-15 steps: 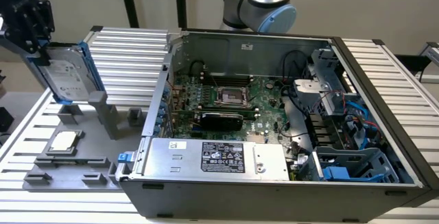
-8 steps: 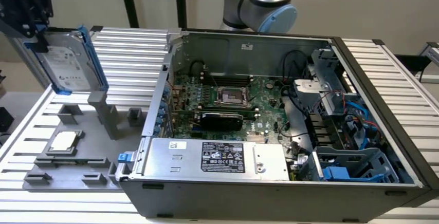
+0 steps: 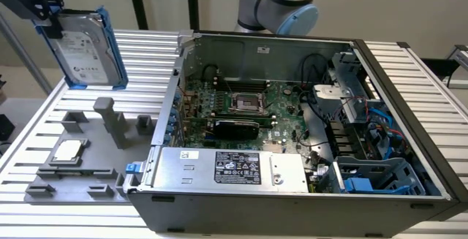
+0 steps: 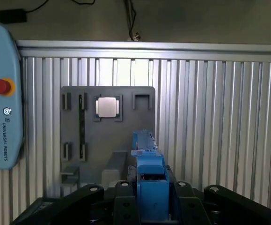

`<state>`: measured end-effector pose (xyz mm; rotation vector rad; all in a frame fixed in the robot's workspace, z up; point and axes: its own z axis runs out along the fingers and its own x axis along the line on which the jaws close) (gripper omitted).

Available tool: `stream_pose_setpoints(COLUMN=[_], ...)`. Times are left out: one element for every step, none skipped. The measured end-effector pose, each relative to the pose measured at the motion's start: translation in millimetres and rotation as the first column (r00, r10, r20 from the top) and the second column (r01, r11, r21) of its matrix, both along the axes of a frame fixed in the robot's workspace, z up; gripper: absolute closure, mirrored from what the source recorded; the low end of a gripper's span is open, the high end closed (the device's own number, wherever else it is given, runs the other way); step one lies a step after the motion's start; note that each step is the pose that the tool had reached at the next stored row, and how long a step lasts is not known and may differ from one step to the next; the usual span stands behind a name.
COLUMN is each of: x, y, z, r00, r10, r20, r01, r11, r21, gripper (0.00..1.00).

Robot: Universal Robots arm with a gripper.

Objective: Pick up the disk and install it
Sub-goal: 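Pick up the disk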

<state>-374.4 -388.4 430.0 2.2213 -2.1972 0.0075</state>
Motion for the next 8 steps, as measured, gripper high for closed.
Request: stream_pose_setpoints(x=[4.5, 9.0, 13.6, 18.1, 22.6, 27.4, 31.9, 36.3], y=[-0.4, -0.8, -1.3, -1.9, -2.7, -3.6, -4.8, -5.9], z=[4.5, 9.0, 13.6, 18.1, 22.6, 27.4, 31.8, 36.1], r00=[1.0000, 1.0000, 1.0000, 1.0000, 1.0000, 1.0000, 1.0000, 1.0000], r10=[0.000, 0.000, 0.000, 0.000, 0.000, 0.000, 0.000, 0.000], r20=[-0.0006, -0.0015, -0.0022, -0.0031, -0.0041, -0.0052, -0.0061, -0.0072], r01=[0.000, 0.000, 0.000, 0.000, 0.000, 0.000, 0.000, 0.000], r11=[1.0000, 1.0000, 1.0000, 1.0000, 1.0000, 1.0000, 1.0000, 1.0000], r21=[0.0004, 0.0004, 0.0006, 0.0007, 0.0007, 0.0007, 0.0008, 0.0006], gripper=[0.67, 0.67, 0.67, 0.67, 0.67, 0.67, 0.67, 0.67])
